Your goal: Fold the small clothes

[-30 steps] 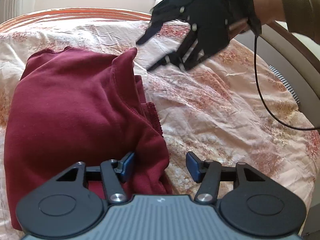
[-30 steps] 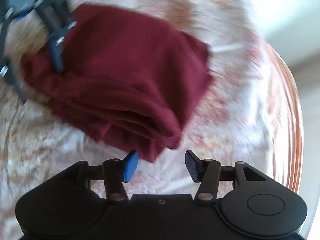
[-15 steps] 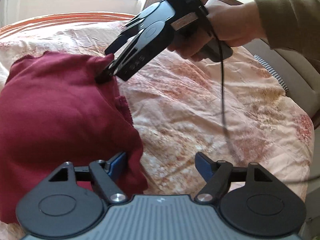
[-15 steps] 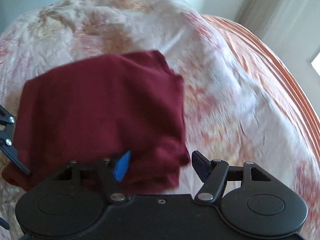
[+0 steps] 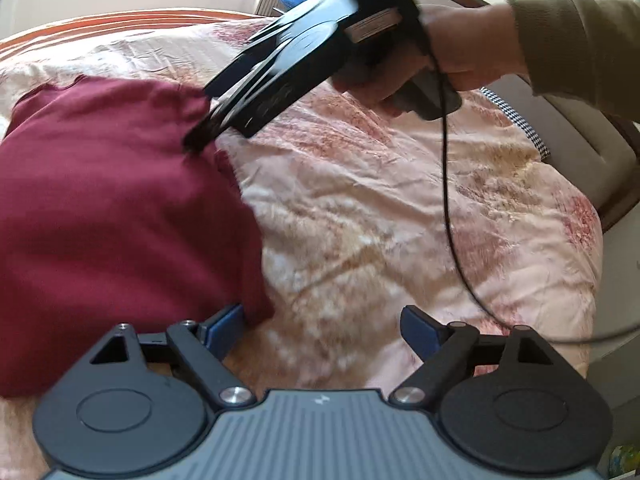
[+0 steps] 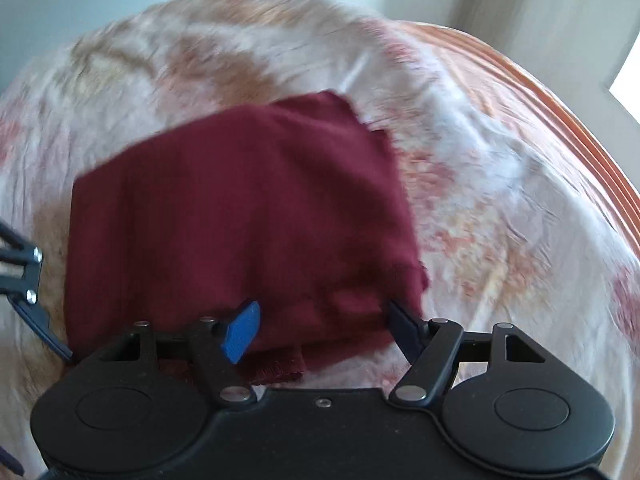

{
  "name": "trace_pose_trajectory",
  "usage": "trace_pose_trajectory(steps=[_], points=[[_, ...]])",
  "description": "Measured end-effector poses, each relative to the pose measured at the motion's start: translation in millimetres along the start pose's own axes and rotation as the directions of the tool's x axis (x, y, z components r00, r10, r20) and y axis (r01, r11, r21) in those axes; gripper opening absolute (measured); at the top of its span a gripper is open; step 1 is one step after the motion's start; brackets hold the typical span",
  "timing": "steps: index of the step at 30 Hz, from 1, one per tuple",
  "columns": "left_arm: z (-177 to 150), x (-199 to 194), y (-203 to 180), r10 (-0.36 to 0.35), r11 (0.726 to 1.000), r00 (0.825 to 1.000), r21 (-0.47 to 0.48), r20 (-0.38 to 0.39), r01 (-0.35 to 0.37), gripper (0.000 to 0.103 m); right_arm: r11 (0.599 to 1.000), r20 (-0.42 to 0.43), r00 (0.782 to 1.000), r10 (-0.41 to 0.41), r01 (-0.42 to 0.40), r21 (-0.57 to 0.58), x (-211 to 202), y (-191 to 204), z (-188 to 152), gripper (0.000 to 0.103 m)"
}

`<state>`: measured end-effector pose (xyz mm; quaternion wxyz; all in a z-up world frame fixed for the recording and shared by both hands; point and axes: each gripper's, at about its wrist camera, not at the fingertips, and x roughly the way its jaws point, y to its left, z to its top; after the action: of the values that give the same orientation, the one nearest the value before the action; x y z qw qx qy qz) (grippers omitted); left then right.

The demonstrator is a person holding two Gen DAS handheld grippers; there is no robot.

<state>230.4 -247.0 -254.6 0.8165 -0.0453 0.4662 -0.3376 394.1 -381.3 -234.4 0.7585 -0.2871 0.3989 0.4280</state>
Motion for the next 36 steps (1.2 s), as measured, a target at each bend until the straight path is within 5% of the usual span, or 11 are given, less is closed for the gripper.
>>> trace_pose_trajectory(steps=[4, 9, 16, 20, 25, 36], points=[[-9.6, -35.1, 21.9, 0.021, 0.996, 0.996, -0.083, 0.085, -0.013, 0.089, 0.998, 0.068, 0.997, 0.027, -0.030, 0.053, -19.6, 7.3, 5.5, 0.075], [-8.6, -69.8, 70.4, 0.143, 0.965, 0.976, -0.244, 0.164, -0.100, 0.093, 0.995, 0.122, 0.991, 0.062, -0.070, 0.067, -15.1, 31.4, 9.4, 0.079], [-5.7, -65.5, 127.8, 0.251, 0.908, 0.968, -0.355, 0.033, -0.223, 0.096, 0.999, 0.060, 0.998, 0.017, -0.020, 0.047, -2.1, 72.1, -21.2, 0.080], [-8.2, -57.9, 148.1, 0.236, 0.877, 0.971, -0.424, -0.028, -0.226, 0.096, 0.982, 0.057, 0.997, -0.044, 0.032, 0.185, -16.1, 79.2, -34.8, 0.081], [-5.0, -60.1, 160.0, 0.208, 0.879, 0.978, -0.432, -0.031, -0.201, 0.098, 0.896, 0.146, 0.989, -0.036, -0.033, 0.442, -39.7, 78.6, -45.1, 0.099], [8.5, -55.9, 172.3, 0.175, 0.905, 0.984, -0.390, -0.024, -0.171, 0.100, 0.622, 0.222, 0.971, -0.095, -0.116, 0.774, -33.4, 59.1, -70.1, 0.100]])
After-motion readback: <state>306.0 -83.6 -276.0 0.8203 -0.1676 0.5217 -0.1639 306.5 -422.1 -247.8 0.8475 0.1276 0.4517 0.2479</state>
